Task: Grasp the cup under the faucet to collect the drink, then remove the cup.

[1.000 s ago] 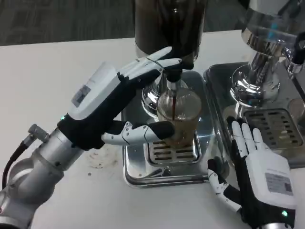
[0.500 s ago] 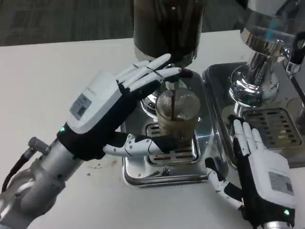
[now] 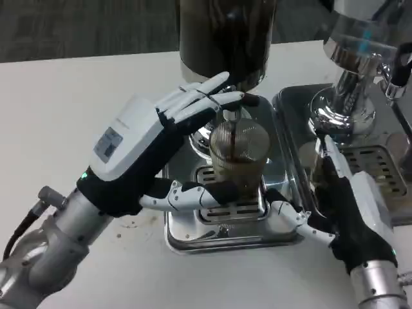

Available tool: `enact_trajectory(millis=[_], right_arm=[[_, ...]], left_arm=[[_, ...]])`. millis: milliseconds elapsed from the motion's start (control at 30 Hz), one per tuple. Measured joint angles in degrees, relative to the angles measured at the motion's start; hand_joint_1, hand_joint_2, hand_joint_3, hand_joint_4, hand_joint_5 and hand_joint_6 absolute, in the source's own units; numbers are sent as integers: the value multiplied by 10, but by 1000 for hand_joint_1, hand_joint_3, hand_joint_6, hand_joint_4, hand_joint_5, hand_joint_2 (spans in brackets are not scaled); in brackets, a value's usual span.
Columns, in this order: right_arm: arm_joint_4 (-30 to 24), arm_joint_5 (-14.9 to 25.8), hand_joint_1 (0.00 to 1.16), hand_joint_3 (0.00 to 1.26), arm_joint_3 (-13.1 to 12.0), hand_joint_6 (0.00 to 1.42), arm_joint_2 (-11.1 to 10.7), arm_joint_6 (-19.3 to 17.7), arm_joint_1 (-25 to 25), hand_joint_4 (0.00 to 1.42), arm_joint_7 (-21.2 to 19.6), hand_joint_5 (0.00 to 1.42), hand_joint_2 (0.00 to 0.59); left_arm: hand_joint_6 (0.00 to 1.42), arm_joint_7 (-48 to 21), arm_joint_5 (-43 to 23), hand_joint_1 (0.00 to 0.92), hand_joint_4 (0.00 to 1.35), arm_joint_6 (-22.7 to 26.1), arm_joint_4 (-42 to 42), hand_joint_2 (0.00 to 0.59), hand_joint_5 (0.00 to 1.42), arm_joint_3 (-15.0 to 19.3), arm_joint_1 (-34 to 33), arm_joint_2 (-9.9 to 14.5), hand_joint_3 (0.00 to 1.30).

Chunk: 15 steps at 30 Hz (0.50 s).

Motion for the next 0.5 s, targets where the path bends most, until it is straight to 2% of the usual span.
enact_trajectory(millis=[33,267,500], right_arm=[[8,0,618,0,0,63,-3,0,-13,0,15,0,191],[37,3,632,0,2,42,-3,-4,-53,0,53,0,180],[80,27,637,0,3,23,4,-17,-86,0,69,0,181]], left_arm=[[222,2,0,0,58,2,-3,149,307,0,1,0,285],[223,6,0,0,67,8,-10,161,307,1,6,2,290],[214,6,-1,0,70,9,-11,164,307,1,8,4,293]])
